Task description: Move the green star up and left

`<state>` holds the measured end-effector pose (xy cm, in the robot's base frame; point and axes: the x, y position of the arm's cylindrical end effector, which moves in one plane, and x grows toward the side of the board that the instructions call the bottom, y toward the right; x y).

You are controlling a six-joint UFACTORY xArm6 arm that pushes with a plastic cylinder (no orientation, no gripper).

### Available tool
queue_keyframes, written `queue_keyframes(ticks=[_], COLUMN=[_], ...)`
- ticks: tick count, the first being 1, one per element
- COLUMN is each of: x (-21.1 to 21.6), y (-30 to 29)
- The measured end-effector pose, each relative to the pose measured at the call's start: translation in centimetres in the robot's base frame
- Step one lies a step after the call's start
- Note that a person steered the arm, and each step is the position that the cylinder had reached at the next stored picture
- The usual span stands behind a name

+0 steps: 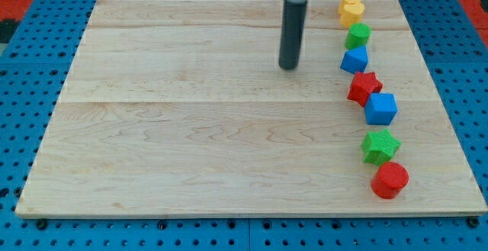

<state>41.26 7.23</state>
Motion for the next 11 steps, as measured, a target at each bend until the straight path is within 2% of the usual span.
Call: queue_keyframes(ticks=[1, 2, 3, 4, 5, 6, 8, 9, 10, 11], x=[11.3, 20.2, 20.6, 20.5, 20.6, 18.3, 10.9, 12.3, 14.8, 7.4], y=[0.0, 1.8, 2.9, 9.3, 20.3, 23.8, 10.6, 4.3, 5.0, -5.2])
